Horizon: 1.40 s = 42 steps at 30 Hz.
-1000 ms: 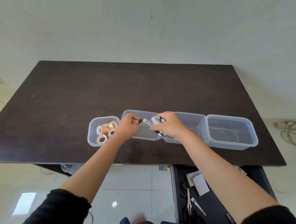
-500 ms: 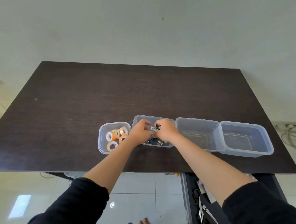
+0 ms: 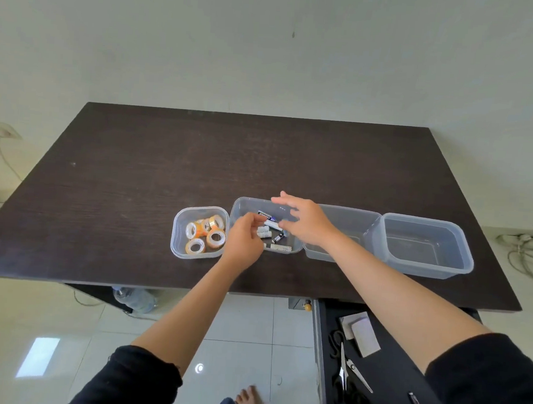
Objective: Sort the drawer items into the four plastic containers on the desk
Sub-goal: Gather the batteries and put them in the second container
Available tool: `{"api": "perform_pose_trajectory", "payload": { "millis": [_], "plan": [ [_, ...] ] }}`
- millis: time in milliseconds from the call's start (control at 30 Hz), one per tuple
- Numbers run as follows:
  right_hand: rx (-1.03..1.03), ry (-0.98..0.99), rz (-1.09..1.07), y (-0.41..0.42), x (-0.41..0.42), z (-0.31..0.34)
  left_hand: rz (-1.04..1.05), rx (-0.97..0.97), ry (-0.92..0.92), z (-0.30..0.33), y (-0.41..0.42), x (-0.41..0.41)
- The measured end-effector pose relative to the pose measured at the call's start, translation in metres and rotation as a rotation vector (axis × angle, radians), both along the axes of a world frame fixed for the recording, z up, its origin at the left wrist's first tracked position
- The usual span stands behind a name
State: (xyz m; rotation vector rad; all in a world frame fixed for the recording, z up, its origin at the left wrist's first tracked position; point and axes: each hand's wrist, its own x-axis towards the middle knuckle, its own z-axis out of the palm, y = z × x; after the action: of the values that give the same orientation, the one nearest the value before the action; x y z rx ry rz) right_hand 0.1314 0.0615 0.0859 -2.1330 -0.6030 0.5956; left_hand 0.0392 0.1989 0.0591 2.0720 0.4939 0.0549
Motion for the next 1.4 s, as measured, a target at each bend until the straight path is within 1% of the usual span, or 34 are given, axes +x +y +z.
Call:
{"api": "perform_pose_trajectory", "payload": {
  "millis": [67, 167, 300, 367, 467, 700, 800, 900, 1033, 1133, 1267, 1400],
  "plan": [
    [0.019, -0.004, 0.010, -0.011, -0.004, 0.002, 0.026, 0.004, -0.018, -0.003, -0.012, -0.010],
    [0.064, -0.065, -0.016, -0.030, -0.010, 0.006, 0.084, -0.003, -0.060, -0.007, -0.037, -0.026],
    [0.102, -0.090, 0.013, -0.072, -0.023, 0.013, 0.124, -0.020, -0.060, -0.014, -0.083, -0.046],
    [0.048, -0.068, 0.071, -0.101, -0.028, 0.013, 0.116, -0.035, -0.030, -0.021, -0.112, -0.054],
    [-0.051, 0.017, 0.154, -0.151, -0.037, -0.001, 0.074, -0.065, 0.036, -0.037, -0.156, -0.067],
    [-0.379, 0.216, 0.280, -0.290, -0.072, -0.089, -0.048, -0.120, 0.263, -0.088, -0.272, -0.100],
    [-0.524, 0.279, 0.320, -0.333, -0.085, -0.119, -0.149, -0.139, 0.408, -0.106, -0.299, -0.110],
    [-0.668, 0.340, 0.376, -0.365, -0.096, -0.144, -0.248, -0.121, 0.597, -0.120, -0.315, -0.119],
    [-0.856, 0.301, 0.450, -0.387, -0.103, -0.166, -0.381, -0.035, 0.763, -0.138, -0.321, -0.124],
    [-0.898, 0.256, 0.414, -0.392, -0.108, -0.174, -0.408, -0.005, 0.822, -0.145, -0.325, -0.126],
    [-0.923, 0.179, 0.286, -0.394, -0.111, -0.177, -0.358, -0.004, 0.813, -0.150, -0.329, -0.125],
    [-0.885, 0.231, 0.265, -0.402, -0.108, -0.179, -0.351, 0.013, 0.799, -0.153, -0.330, -0.128]
  ]
}}
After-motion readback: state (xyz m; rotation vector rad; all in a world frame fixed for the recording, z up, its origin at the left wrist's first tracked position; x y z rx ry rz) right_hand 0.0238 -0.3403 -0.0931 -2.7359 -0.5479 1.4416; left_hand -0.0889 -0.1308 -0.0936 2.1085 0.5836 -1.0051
